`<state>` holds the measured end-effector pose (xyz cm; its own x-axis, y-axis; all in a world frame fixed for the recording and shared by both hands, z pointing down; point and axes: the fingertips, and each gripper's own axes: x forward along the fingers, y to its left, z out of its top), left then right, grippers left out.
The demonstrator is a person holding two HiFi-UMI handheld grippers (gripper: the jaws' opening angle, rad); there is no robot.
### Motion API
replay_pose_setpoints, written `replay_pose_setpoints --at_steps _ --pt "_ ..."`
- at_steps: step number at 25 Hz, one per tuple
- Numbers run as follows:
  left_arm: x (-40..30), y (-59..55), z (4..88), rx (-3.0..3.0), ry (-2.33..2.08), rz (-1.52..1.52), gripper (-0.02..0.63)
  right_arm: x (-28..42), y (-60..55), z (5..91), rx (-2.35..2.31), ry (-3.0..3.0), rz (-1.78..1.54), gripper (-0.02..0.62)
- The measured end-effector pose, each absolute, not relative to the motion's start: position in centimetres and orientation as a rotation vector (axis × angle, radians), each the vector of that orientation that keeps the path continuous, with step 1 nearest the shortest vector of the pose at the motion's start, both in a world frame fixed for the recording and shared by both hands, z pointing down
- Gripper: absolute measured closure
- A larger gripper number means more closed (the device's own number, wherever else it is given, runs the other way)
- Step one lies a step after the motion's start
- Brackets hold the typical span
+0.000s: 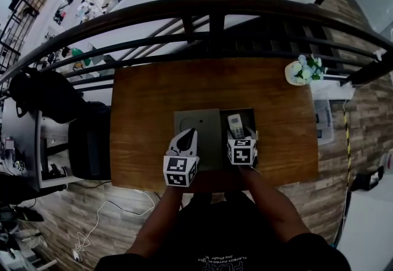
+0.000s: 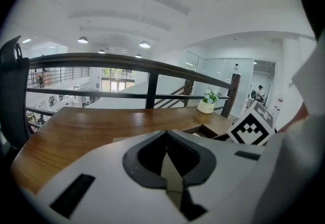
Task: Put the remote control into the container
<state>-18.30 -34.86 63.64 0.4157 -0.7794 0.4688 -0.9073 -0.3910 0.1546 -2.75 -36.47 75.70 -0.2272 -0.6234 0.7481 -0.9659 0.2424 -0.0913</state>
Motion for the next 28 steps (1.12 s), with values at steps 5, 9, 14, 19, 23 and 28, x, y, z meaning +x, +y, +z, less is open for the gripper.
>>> replay_pose_setpoints --at_steps 5,9,14,19,23,28 --pt "-18.7 -34.9 63.4 2.293 -1.474 0.443 0.598 -2.7 -36.5 75.8 1.429 -1.922 0.780 0.328" --pt "-18.5 -34.9 63.0 2.299 -1.488 0.442 0.598 -2.7 -36.6 75.9 1.425 -1.911 0.798 0.328" --pt "-18.4 -34.7 63.2 2.319 -1.469 0.456 0.598 -3.4 -36.7 76.0 1.384 -1.919 0.801 0.328" --pt "-18.4 -34.7 62.8 2.324 -1.478 0.459 0.598 -3.6 -36.7 75.5 1.379 -1.935 0.793 0.325" --pt "-18.3 -34.7 62.4 2.335 -1.482 0.460 0.598 -3.7 -37.3 73.1 1.419 -1.987 0.726 0.324" --pt "-17.5 -34.3 61.1 2.358 -1.480 0.446 0.598 -3.6 -37.4 69.0 1.438 -2.068 0.638 0.322"
